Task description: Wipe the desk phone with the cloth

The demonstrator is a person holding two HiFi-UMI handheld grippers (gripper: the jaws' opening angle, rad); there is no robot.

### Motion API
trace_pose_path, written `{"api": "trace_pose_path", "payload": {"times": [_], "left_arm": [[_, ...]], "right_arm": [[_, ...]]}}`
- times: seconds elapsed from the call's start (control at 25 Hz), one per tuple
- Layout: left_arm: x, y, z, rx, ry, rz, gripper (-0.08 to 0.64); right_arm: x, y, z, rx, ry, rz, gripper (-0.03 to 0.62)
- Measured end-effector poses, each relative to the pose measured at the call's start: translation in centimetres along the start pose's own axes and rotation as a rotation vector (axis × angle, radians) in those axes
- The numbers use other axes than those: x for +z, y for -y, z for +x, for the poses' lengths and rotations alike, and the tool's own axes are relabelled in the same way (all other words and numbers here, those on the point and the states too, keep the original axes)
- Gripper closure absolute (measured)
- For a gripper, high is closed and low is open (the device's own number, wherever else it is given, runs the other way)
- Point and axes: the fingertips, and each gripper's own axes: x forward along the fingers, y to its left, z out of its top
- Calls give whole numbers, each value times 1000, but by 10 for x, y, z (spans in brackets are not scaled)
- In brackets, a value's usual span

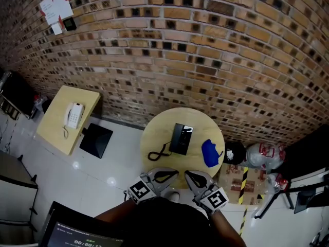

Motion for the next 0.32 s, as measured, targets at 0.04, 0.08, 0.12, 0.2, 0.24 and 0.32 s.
{"api": "trace_pose_path", "payload": {"times": [0.04,0.08,0.12,0.2,0.24,0.32], "left_arm": [[0,-1,-1,2,-3,1,571],[1,-2,-2,3,-5,4,571],[1,-1,-3,5,-4,6,571],[1,3,-4,8,-1,6,571],[0,5,-5,9,-1,4,571],[0,10,-6,12,-3,-3,572]], "right_arm": [[3,1,2,0,11,8,592],[5,1,4,0,22,14,592],[5,0,4,5,22,11,592],[3,-4,2,24,-4,-11,592],[2,-6,1,31,-16,-20,592],[1,-11,-1,45,-36,-33,592]]}}
